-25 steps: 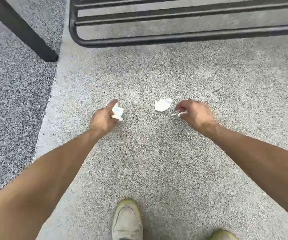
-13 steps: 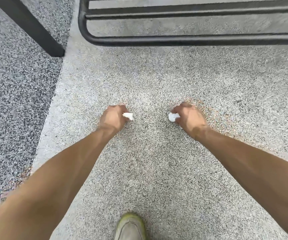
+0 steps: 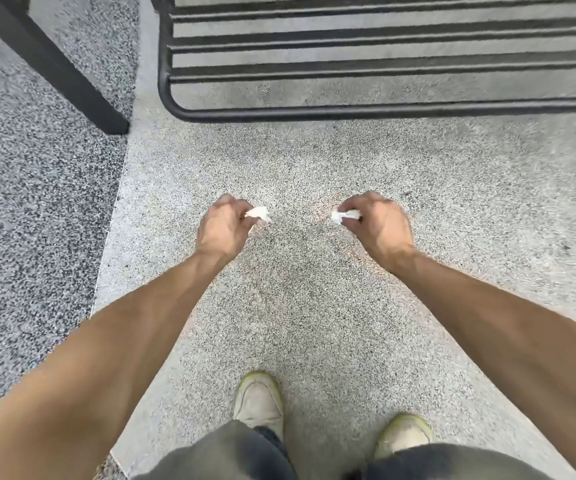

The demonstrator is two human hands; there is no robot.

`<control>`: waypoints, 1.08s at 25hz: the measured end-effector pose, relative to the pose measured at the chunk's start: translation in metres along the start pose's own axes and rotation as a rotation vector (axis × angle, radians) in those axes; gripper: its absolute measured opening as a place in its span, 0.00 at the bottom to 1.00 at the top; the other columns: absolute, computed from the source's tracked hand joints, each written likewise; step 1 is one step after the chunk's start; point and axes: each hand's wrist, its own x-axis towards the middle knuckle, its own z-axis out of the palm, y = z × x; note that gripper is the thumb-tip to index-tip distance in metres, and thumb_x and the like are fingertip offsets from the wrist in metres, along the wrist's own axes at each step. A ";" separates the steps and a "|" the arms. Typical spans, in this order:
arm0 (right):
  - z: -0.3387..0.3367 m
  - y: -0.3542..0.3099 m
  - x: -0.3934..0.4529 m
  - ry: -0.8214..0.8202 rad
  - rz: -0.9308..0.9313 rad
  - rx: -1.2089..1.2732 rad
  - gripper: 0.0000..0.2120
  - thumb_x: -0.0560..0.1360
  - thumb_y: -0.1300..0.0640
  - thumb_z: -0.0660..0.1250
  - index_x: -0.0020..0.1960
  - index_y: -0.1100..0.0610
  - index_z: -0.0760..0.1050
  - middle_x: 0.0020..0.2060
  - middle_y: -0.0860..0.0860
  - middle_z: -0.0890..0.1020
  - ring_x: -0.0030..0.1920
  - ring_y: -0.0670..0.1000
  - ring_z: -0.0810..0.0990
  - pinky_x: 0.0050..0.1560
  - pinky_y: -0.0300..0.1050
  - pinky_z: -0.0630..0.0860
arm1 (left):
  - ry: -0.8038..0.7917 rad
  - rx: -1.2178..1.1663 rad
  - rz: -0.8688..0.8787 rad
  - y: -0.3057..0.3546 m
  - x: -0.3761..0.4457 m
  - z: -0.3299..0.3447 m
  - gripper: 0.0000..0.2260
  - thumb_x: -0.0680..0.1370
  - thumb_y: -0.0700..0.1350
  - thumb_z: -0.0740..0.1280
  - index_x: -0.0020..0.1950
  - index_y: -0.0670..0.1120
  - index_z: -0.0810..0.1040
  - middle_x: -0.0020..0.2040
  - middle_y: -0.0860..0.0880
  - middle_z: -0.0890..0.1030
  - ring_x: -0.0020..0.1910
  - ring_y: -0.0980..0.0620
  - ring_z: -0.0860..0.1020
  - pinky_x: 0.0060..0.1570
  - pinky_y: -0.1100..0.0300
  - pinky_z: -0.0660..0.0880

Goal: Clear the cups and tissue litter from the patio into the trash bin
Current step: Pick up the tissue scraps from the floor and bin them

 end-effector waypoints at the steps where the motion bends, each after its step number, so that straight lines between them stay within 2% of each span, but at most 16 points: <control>1: -0.030 -0.014 -0.012 0.024 -0.009 -0.014 0.09 0.75 0.56 0.70 0.55 0.50 0.79 0.52 0.49 0.80 0.43 0.49 0.81 0.43 0.48 0.81 | 0.013 -0.008 0.033 0.018 -0.010 -0.024 0.11 0.79 0.49 0.67 0.58 0.46 0.80 0.47 0.50 0.73 0.36 0.54 0.75 0.32 0.63 0.72; 3: -0.093 -0.043 -0.032 0.069 -0.008 -0.022 0.10 0.74 0.55 0.70 0.55 0.50 0.78 0.52 0.49 0.80 0.46 0.49 0.79 0.45 0.48 0.79 | 0.044 -0.028 0.068 0.058 -0.032 -0.079 0.09 0.79 0.50 0.68 0.55 0.48 0.80 0.47 0.52 0.73 0.36 0.55 0.75 0.33 0.65 0.68; 7: -0.232 -0.108 -0.074 0.188 0.028 -0.008 0.10 0.74 0.55 0.70 0.54 0.49 0.79 0.48 0.48 0.79 0.46 0.48 0.76 0.45 0.42 0.71 | 0.091 -0.038 0.200 0.148 -0.078 -0.209 0.07 0.78 0.51 0.67 0.53 0.51 0.79 0.46 0.55 0.73 0.43 0.55 0.76 0.42 0.57 0.74; 10: -0.349 -0.165 -0.111 0.288 0.006 -0.040 0.09 0.72 0.55 0.70 0.53 0.48 0.80 0.45 0.47 0.79 0.48 0.49 0.75 0.44 0.40 0.66 | 0.115 -0.069 0.306 0.221 -0.112 -0.323 0.06 0.77 0.50 0.66 0.51 0.50 0.78 0.47 0.52 0.74 0.47 0.52 0.76 0.48 0.51 0.77; 12: -0.424 -0.203 -0.136 0.372 -0.010 -0.077 0.09 0.72 0.54 0.70 0.52 0.46 0.80 0.46 0.45 0.80 0.51 0.49 0.76 0.45 0.43 0.70 | 0.153 -0.138 0.361 0.268 -0.137 -0.395 0.05 0.75 0.48 0.67 0.50 0.50 0.78 0.46 0.52 0.74 0.47 0.50 0.75 0.50 0.48 0.76; 15: -0.534 -0.258 -0.174 0.549 -0.021 -0.086 0.09 0.70 0.54 0.71 0.49 0.45 0.80 0.46 0.45 0.81 0.51 0.50 0.75 0.44 0.45 0.72 | 0.232 -0.199 0.477 0.336 -0.168 -0.494 0.05 0.74 0.44 0.69 0.49 0.49 0.78 0.45 0.51 0.75 0.47 0.48 0.75 0.49 0.49 0.75; 18: -0.624 -0.305 -0.210 0.662 -0.058 -0.135 0.09 0.70 0.55 0.72 0.49 0.47 0.81 0.45 0.46 0.81 0.50 0.51 0.74 0.44 0.46 0.74 | 0.302 -0.191 0.556 0.395 -0.192 -0.574 0.05 0.73 0.46 0.69 0.47 0.52 0.77 0.43 0.56 0.73 0.46 0.52 0.74 0.47 0.52 0.74; 20: -0.669 -0.328 -0.232 0.737 -0.060 -0.193 0.08 0.70 0.56 0.73 0.49 0.48 0.81 0.43 0.47 0.82 0.49 0.52 0.74 0.43 0.47 0.74 | 0.344 -0.209 0.629 0.424 -0.203 -0.614 0.06 0.72 0.46 0.70 0.47 0.53 0.76 0.41 0.58 0.72 0.44 0.53 0.73 0.45 0.53 0.74; 23: -0.715 -0.351 -0.263 0.865 -0.088 -0.255 0.07 0.68 0.58 0.75 0.46 0.52 0.83 0.41 0.49 0.83 0.46 0.55 0.76 0.45 0.50 0.74 | 0.418 -0.223 0.787 0.456 -0.213 -0.660 0.07 0.71 0.43 0.73 0.48 0.48 0.79 0.43 0.53 0.76 0.46 0.50 0.75 0.43 0.52 0.75; 27: -0.736 -0.364 -0.290 0.941 -0.025 -0.286 0.07 0.67 0.58 0.75 0.45 0.52 0.83 0.40 0.48 0.84 0.45 0.55 0.77 0.45 0.54 0.74 | 0.451 -0.284 0.938 0.484 -0.218 -0.683 0.07 0.70 0.44 0.76 0.45 0.47 0.82 0.42 0.52 0.79 0.43 0.51 0.75 0.41 0.54 0.74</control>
